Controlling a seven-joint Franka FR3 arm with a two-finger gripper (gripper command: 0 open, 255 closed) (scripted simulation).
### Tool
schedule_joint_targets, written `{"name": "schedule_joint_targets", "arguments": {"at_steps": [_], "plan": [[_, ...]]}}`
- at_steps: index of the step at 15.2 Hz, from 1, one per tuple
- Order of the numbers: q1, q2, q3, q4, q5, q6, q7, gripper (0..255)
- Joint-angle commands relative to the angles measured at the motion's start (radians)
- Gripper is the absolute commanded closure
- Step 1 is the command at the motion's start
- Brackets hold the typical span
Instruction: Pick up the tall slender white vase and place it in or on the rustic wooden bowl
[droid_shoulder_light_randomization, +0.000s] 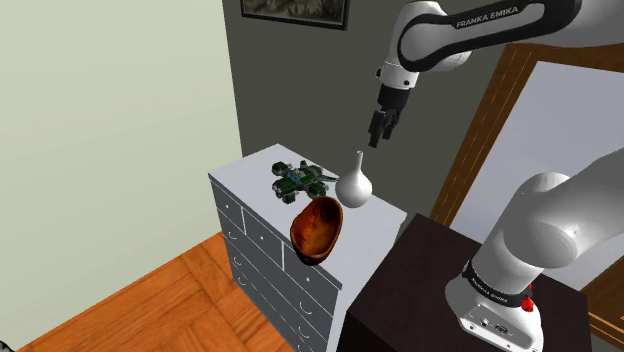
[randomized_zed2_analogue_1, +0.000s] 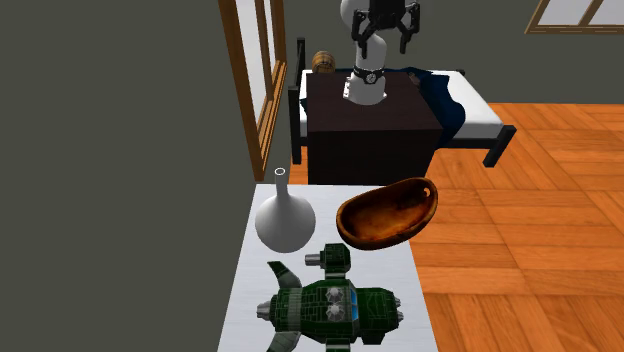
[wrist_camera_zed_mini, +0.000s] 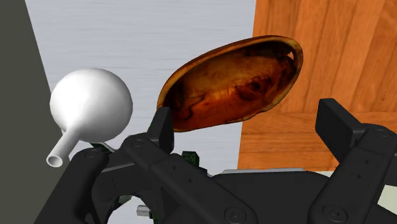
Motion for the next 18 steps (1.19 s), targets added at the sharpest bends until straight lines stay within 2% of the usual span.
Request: {"name": "schedule_joint_targets", "arguments": {"at_steps": [1,9,18], "plan": [[-0.011,0.075,-0.026,0.030,-0.010,0.042,-0.031,0],[-0.040,0.355,-0.104,0.150,-0.002,0.190,-0.131,0],[-0.092,0.689,-0.155,0.373,0.070,0.281,-0.251,0]]}}
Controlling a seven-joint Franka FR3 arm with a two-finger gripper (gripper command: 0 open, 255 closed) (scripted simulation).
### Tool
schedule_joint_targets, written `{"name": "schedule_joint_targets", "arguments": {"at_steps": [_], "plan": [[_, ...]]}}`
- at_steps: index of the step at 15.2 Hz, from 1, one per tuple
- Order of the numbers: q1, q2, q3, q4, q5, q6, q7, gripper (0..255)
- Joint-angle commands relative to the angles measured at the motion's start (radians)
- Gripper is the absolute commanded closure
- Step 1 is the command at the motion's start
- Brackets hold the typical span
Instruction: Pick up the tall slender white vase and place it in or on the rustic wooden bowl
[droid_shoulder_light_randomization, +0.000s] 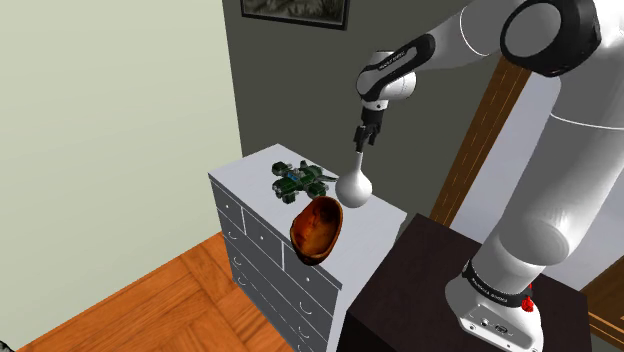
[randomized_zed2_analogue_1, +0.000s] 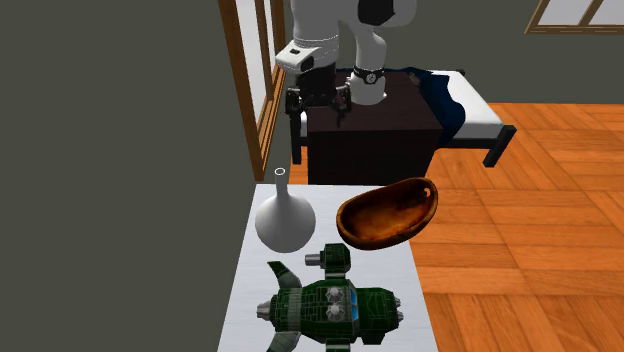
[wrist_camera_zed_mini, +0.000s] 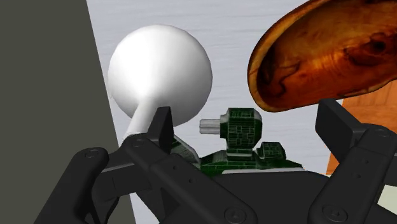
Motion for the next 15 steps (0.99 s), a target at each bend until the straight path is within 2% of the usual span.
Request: {"name": "schedule_joint_targets", "arguments": {"at_steps": [1,9,15], "plan": [[-0.017,0.085,-0.006,0.068,0.022,0.012,-0.028,0],[-0.107,0.387,-0.003,0.359,0.088,0.009,-0.100,0],[-0.118,0.439,0.008,0.363,0.104,0.056,-0.110,0]]}}
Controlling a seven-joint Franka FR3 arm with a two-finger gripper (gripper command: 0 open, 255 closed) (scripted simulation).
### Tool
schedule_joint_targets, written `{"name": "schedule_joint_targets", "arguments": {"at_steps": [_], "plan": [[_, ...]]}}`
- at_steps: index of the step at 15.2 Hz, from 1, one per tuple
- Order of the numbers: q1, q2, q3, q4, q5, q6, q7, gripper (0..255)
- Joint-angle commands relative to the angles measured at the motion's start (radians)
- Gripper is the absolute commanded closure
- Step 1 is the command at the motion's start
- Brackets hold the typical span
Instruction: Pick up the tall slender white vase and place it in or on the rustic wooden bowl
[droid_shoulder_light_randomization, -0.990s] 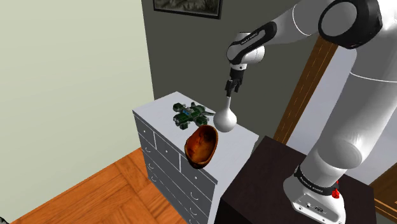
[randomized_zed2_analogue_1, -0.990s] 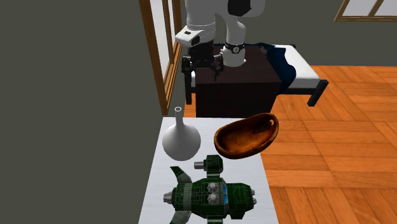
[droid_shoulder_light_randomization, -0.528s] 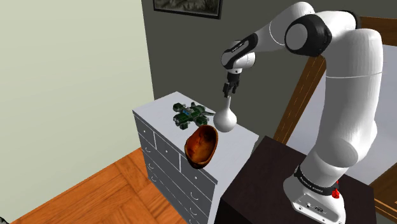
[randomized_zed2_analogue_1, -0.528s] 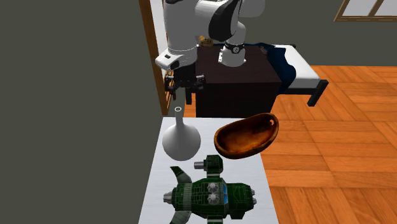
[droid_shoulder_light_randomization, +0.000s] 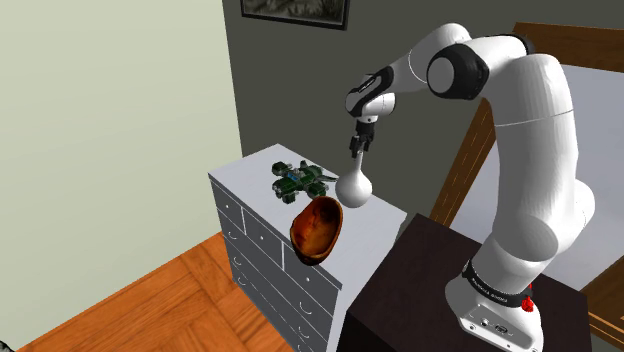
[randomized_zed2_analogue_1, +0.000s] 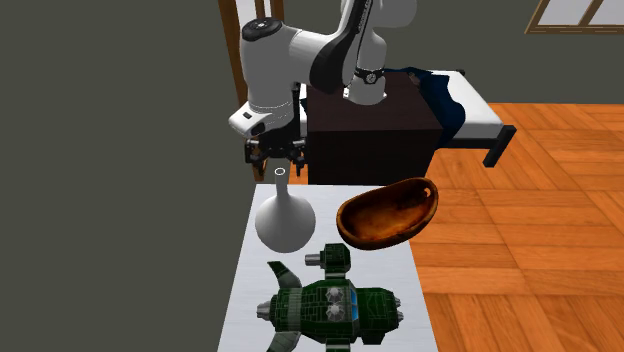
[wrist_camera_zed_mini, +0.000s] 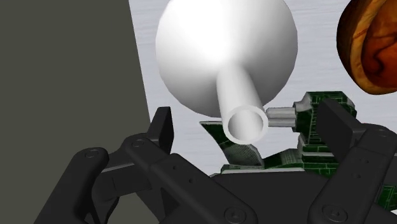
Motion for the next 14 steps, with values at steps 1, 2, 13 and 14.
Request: {"name": "schedule_joint_targets", "arguments": {"at_steps": [1,2,13,14], "plan": [[-0.002,0.016,0.004,-0.005,0.006,0.020,-0.003,0],[-0.004,0.029,0.007,-0.006,0.010,0.035,-0.006,0],[-0.004,0.029,0.007,-0.006,0.010,0.035,-0.006,255],[-0.004,0.029,0.007,-0.006,0.010,0.035,-0.006,255]]}}
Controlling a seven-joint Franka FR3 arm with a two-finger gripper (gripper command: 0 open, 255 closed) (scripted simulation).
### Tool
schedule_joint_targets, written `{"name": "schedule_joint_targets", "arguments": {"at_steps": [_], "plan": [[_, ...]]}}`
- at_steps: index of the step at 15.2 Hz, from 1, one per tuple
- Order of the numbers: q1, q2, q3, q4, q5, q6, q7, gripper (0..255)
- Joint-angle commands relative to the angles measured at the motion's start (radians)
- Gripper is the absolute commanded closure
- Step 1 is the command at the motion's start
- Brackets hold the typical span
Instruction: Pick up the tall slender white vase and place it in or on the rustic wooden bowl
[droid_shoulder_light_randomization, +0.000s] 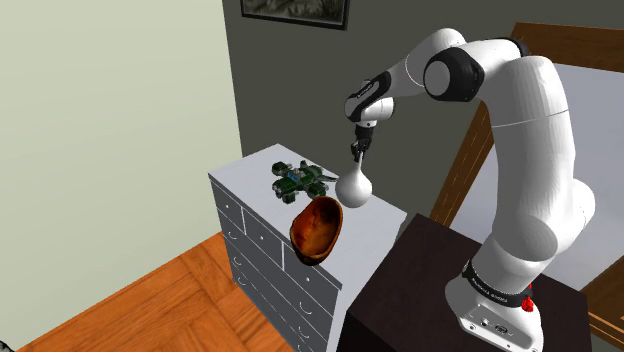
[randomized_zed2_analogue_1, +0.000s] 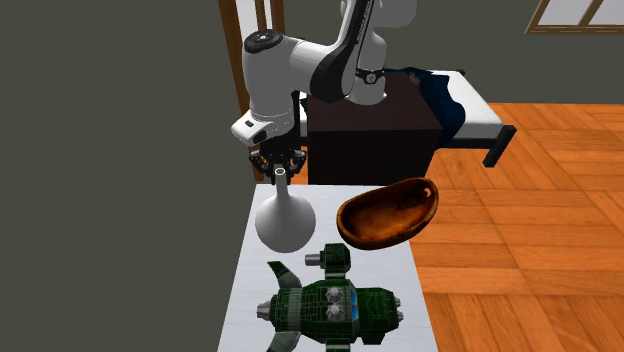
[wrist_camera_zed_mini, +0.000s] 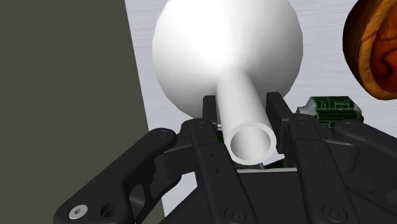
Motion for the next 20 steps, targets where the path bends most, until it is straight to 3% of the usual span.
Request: {"name": "schedule_joint_targets", "arguments": {"at_steps": [1,6,20], "plan": [[0.000,0.000,0.000,0.000,0.000,0.000,0.000,255],[0.000,0.000,0.000,0.000,0.000,0.000,0.000,255],[0.017,-0.110,-0.026,0.030,-0.039,-0.137,0.024,255]]}}
